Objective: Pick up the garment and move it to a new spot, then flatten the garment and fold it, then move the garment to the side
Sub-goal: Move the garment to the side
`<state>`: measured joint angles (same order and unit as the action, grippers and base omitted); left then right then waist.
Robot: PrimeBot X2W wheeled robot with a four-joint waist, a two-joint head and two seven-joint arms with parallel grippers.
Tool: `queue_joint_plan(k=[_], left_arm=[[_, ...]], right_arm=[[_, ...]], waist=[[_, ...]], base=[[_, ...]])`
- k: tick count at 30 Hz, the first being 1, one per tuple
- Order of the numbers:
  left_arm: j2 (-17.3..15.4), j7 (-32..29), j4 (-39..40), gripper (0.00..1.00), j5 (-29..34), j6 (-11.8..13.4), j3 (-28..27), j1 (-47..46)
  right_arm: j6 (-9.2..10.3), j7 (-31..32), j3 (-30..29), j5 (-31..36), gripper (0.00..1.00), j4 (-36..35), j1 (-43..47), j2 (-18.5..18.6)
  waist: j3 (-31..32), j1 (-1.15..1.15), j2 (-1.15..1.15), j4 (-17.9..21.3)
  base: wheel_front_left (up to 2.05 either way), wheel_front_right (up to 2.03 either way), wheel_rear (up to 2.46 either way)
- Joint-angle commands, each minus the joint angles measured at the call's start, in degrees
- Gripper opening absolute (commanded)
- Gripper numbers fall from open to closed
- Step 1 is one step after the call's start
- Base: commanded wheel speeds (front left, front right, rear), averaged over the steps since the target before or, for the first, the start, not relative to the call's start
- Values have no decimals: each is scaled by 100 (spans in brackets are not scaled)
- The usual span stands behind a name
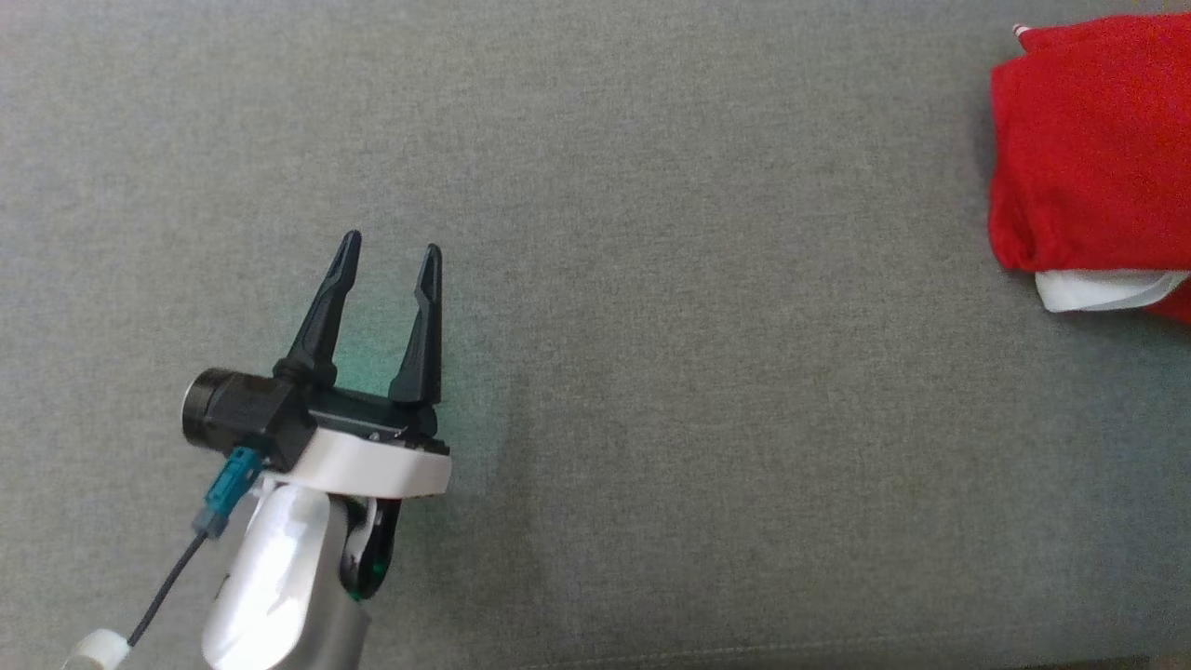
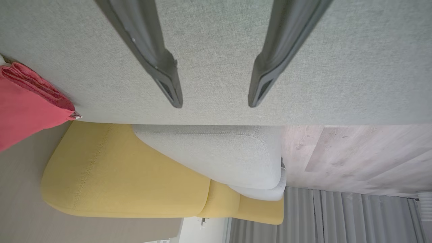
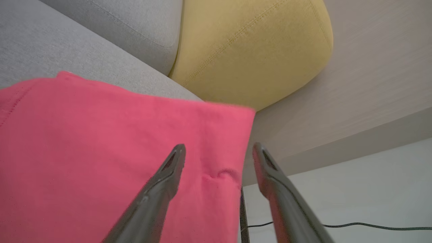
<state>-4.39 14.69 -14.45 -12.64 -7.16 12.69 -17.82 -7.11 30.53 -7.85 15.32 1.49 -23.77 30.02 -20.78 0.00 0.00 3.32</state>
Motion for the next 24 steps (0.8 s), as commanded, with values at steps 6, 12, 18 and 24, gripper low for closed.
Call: queue_joint_plan(k=[6, 12, 18, 24], left_arm=[[-79, 30, 97, 100, 17, -33, -266, -10], [-21, 31, 28, 100, 125, -32, -480, 140], [10, 31, -11, 100, 292, 51, -704, 334], [44, 31, -24, 100, 394, 192, -881, 574]], right_arm=[[-37, -109, 156, 71, 100, -281, -28, -114], [-37, -775, 460, -178, 100, -254, -320, -919], [-37, -1896, 423, -867, 100, -87, -279, -2156], [-37, -3155, 616, -1591, 100, 186, 291, -2680]], waist=[[351, 0, 0, -37], [923, 0, 0, -144], [1375, 0, 0, -270], [1663, 0, 0, -399]], base=[[0, 0, 0], [0, 0, 0], [0, 0, 0], [0, 0, 0]])
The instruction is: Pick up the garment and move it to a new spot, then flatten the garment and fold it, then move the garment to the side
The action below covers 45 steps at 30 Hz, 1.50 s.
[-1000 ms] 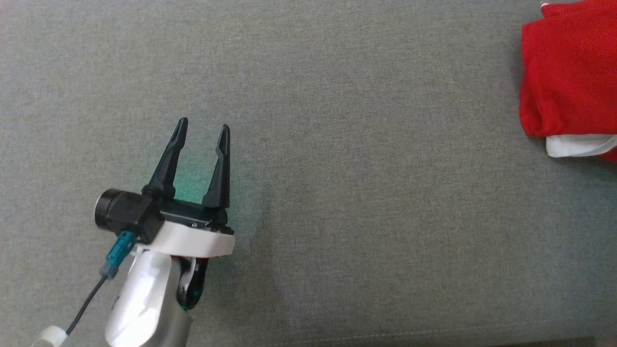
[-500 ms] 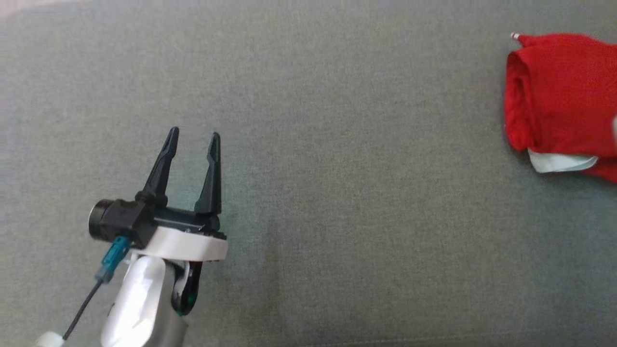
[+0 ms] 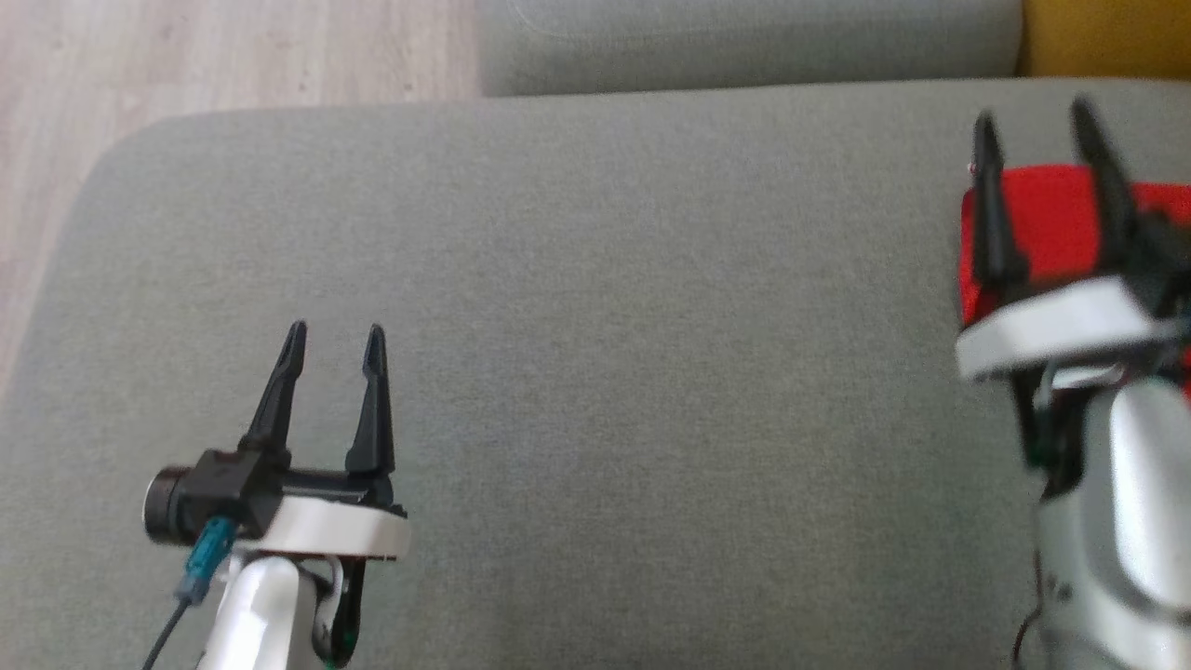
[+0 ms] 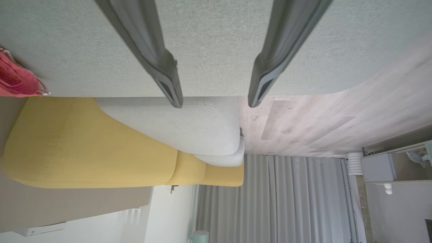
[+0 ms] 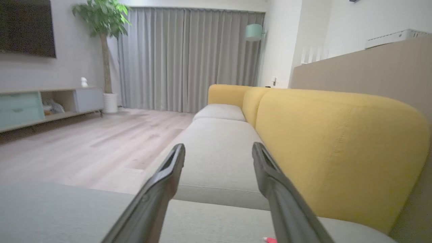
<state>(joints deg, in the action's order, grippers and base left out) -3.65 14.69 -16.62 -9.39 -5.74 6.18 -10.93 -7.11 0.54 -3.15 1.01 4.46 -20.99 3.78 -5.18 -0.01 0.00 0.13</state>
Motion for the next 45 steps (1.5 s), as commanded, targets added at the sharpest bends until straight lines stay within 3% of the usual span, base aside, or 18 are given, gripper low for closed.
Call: queue_joint_plan(k=[1, 7, 13, 45], left_arm=[[-22, 31, 224, 100, 90, 86, -263, -68], [20, 31, 210, 100, 138, 139, -303, 234], [45, 31, 175, 100, 131, 125, -345, 405], [77, 31, 147, 100, -558, 17, -411, 478]], right_arm=[[-37, -339, 206, -285, 100, -30, 135, -73], [-37, -1275, 707, -1272, 100, 512, 801, -88], [-37, -1539, 918, -1797, 100, 777, 1276, -89], [-37, -1554, 1096, -1625, 100, 718, 1572, -90]], waist=[[134, 1, 0, -96], [245, 1, 0, -188], [319, 1, 0, -236], [365, 1, 0, -213]], base=[[0, 0, 0], [0, 0, 0], [0, 0, 0], [0, 0, 0]])
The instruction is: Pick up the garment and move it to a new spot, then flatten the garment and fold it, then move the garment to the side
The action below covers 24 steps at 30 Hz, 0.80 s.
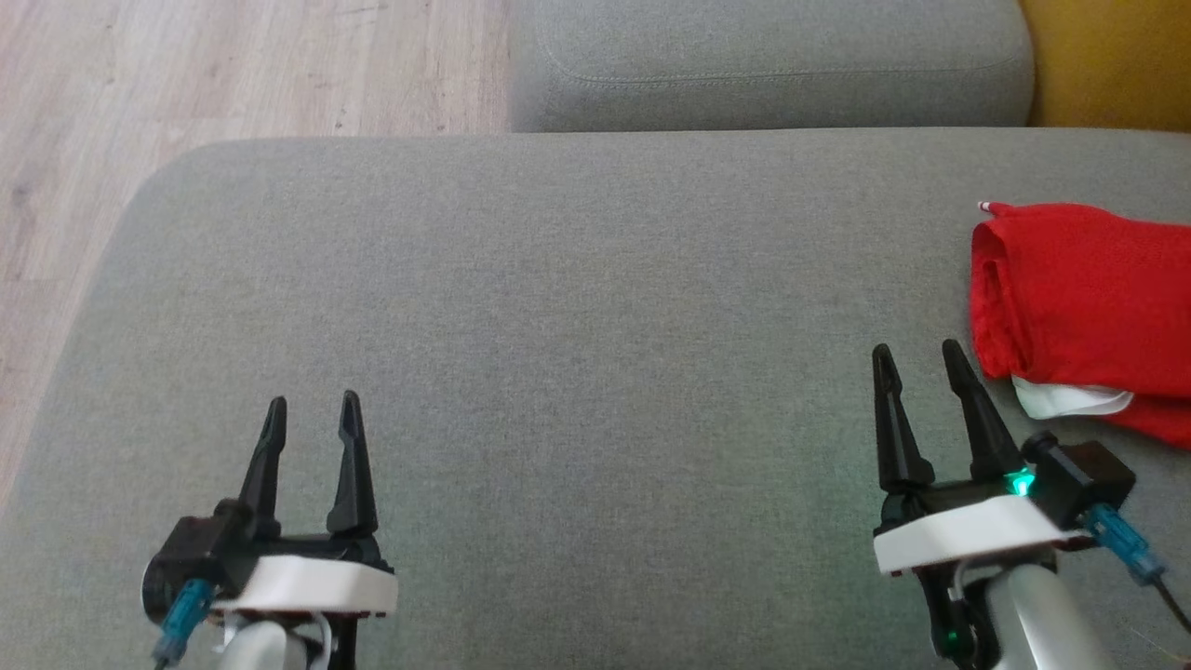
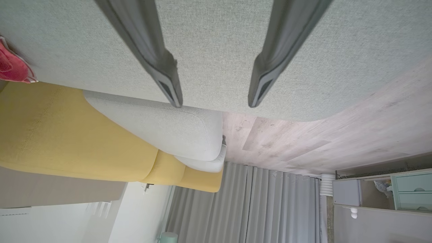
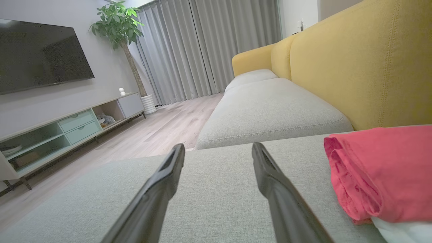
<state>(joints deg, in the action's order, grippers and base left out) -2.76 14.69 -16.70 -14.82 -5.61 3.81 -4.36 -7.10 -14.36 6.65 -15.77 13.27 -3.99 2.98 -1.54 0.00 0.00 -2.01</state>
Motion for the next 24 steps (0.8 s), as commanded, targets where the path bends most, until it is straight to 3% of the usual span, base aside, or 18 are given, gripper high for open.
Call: queue_joint_plan(k=[1, 22, 23, 24], left_arm=[[-12, 31, 155, 100, -27, 5, -179, -180], [-12, 31, 223, 100, -360, -40, -196, -103], [2, 0, 9, 0, -350, -24, -2, 14], [2, -3, -76, 0, -352, -24, 3, 23]], right_arm=[[-39, -63, 96, 63, 100, -157, -131, -10], [-39, -63, 42, 94, 100, -108, -162, -10], [0, 0, -102, 72, 0, 86, 0, -1], [1, 5, -98, 71, 0, 168, 8, -1]], waist=[[6, 0, 0, 5], [68, 0, 0, 11], [69, 0, 0, 11], [70, 0, 0, 11]], base=[[0, 0, 0], [0, 0, 0], [0, 0, 0], [0, 0, 0]])
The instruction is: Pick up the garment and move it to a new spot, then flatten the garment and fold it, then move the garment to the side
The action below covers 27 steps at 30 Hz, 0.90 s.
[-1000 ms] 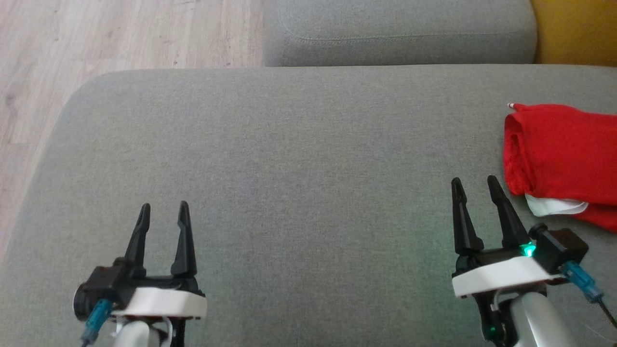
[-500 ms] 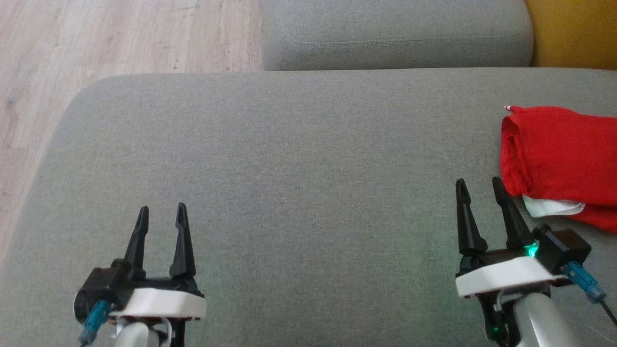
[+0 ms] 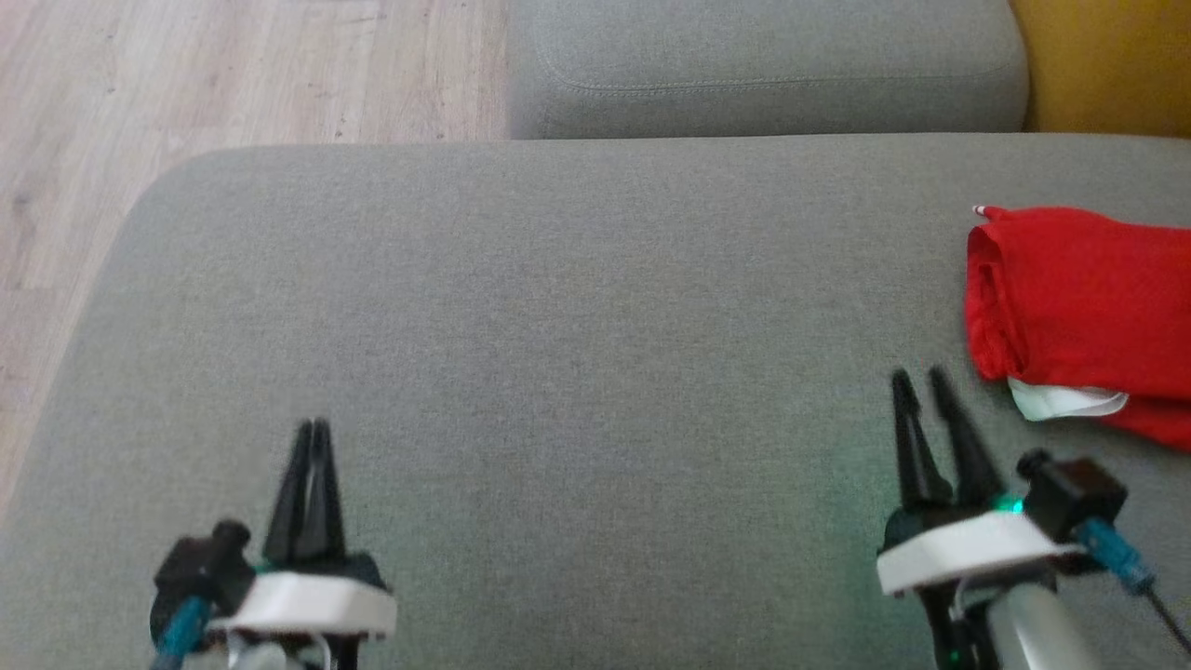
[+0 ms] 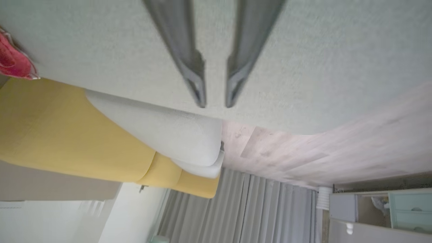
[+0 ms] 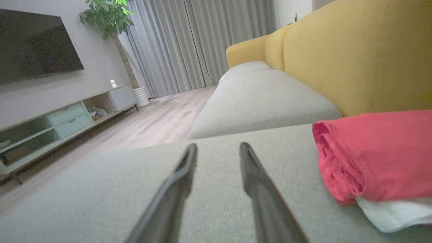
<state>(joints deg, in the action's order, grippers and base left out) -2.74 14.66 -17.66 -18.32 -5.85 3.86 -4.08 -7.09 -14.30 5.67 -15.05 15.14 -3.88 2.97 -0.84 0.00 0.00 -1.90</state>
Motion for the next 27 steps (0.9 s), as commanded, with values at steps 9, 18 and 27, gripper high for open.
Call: queue_joint_plan(k=[9, 18, 27], left_arm=[[0, -166, -92, 0, -513, -11, -86, 14], [-1, -308, -46, 0, -1047, -23, -150, 7], [-2, -457, -9, 0, -1577, -35, -223, -9]], right_arm=[[-3, 109, -37, -577, 0, 80, 34, 29], [-6, 228, -87, -1166, 0, 70, 10, 58], [-8, 352, -143, -1746, 0, 53, -8, 80]], waist=[[5, 0, 0, 13], [9, 0, 0, 27], [14, 0, 0, 41]], base=[[0, 0, 0], [0, 0, 0], [0, 0, 0]])
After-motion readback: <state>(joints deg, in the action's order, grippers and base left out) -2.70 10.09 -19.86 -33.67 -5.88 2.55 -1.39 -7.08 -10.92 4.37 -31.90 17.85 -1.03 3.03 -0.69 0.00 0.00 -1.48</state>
